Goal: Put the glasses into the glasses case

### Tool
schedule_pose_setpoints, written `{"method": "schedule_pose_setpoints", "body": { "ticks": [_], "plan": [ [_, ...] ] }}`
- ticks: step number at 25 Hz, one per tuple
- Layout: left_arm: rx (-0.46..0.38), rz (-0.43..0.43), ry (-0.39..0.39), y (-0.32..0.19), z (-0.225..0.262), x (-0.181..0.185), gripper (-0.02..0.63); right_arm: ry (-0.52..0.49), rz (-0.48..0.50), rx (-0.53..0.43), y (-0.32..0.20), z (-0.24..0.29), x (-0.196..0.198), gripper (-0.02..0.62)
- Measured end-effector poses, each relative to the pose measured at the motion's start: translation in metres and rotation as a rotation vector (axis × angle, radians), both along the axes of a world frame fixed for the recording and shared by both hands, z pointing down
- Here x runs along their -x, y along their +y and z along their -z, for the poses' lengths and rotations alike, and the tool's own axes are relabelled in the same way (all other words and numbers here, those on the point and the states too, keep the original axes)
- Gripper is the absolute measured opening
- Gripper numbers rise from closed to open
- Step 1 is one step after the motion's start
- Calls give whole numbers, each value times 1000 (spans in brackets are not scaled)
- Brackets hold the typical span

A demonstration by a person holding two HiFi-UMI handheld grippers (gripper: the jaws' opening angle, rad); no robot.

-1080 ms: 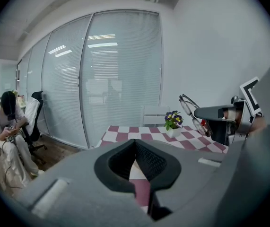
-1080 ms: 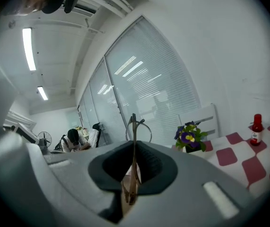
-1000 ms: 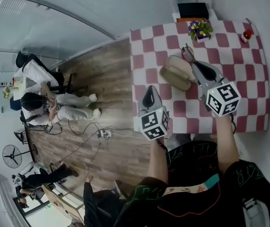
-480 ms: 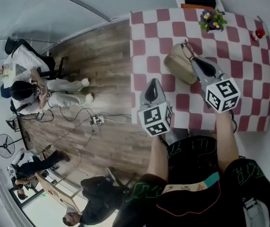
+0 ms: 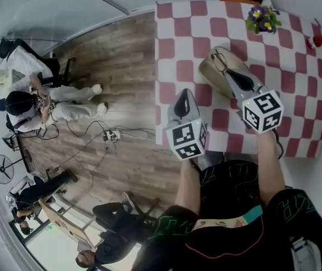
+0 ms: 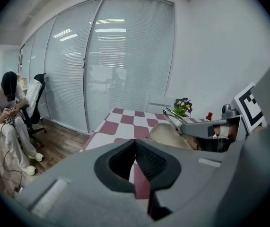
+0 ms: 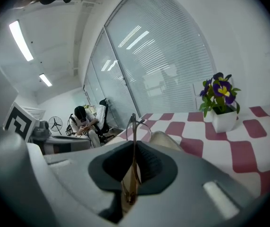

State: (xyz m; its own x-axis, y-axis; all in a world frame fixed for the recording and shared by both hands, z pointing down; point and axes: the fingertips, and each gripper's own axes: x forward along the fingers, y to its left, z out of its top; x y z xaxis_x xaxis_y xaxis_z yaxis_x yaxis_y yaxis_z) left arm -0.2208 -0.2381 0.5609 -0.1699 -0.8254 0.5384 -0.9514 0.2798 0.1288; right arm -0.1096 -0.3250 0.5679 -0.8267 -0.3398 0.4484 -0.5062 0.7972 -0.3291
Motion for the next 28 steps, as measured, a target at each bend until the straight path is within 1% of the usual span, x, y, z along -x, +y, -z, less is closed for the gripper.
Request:
{"method": "schedule_pose_setpoints", "body": {
  "ticks": [6,12,17,21,26,28],
  "plan": [
    [16,1,14,-3,-13,3,9,60,47,71,5,-30,7,18],
    [31,11,25,-2,-22,10,9,97,82,111,10,-45,12,18],
    [20,13,40,-6,-30,10,9,117,107,123,15,-51,13,18],
    [9,22,56,-11,-31,13,9,163,154,144,19,-54,17,18],
    [5,28,65,-11,-35,16,9,210,192,188,27,-65,19,18],
    [2,33,68,-11,-35,19,9,234,204,189,30,-68,20,18]
  ]
}}
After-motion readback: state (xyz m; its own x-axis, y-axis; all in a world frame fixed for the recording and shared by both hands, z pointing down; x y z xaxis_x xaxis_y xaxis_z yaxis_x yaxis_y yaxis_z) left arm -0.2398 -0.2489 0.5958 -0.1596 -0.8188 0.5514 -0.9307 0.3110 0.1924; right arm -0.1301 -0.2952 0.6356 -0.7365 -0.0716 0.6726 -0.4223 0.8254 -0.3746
